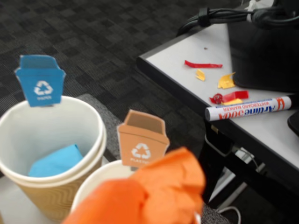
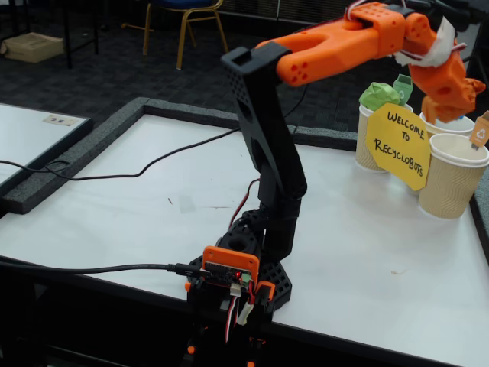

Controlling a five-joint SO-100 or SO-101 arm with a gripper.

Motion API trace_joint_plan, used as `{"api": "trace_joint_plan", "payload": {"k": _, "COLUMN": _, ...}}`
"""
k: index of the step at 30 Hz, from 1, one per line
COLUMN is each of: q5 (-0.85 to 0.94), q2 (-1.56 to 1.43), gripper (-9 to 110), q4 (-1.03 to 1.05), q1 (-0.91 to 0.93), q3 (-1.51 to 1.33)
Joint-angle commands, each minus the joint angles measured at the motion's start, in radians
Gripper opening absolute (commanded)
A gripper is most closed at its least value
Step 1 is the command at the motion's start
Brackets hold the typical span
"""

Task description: Sort rubbish by color.

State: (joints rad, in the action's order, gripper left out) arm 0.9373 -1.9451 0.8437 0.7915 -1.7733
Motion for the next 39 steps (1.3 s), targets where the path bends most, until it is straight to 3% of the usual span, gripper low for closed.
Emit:
{"api": "trace_joint_plan", "payload": {"k": 1, "q5": 0.124, "q2": 0.021, "gripper": 0, "q4": -0.071, "q1": 0.031, "q3": 0.155}}
{"api": "trace_joint_plan", "payload": {"k": 15, "q5": 0.215, "q2": 0.158, "gripper": 0, "q4": -0.230, "q1": 0.041, "q3": 0.321}}
{"api": "trace_joint_plan", "payload": {"k": 23, "q5": 0.215, "q2": 0.158, "gripper": 1, "q4": -0.198, "q1": 0.043, "q3": 0.324}}
{"api": "trace_joint_plan", "payload": {"k": 29, "q5": 0.216, "q2": 0.156, "gripper": 18, "q4": -0.150, "q1": 0.043, "q3": 0.316}}
{"api": "trace_joint_plan", "payload": {"k": 39, "q5": 0.219, "q2": 0.156, "gripper": 26, "q4": -0.138, "q1": 0.043, "q3": 0.314}}
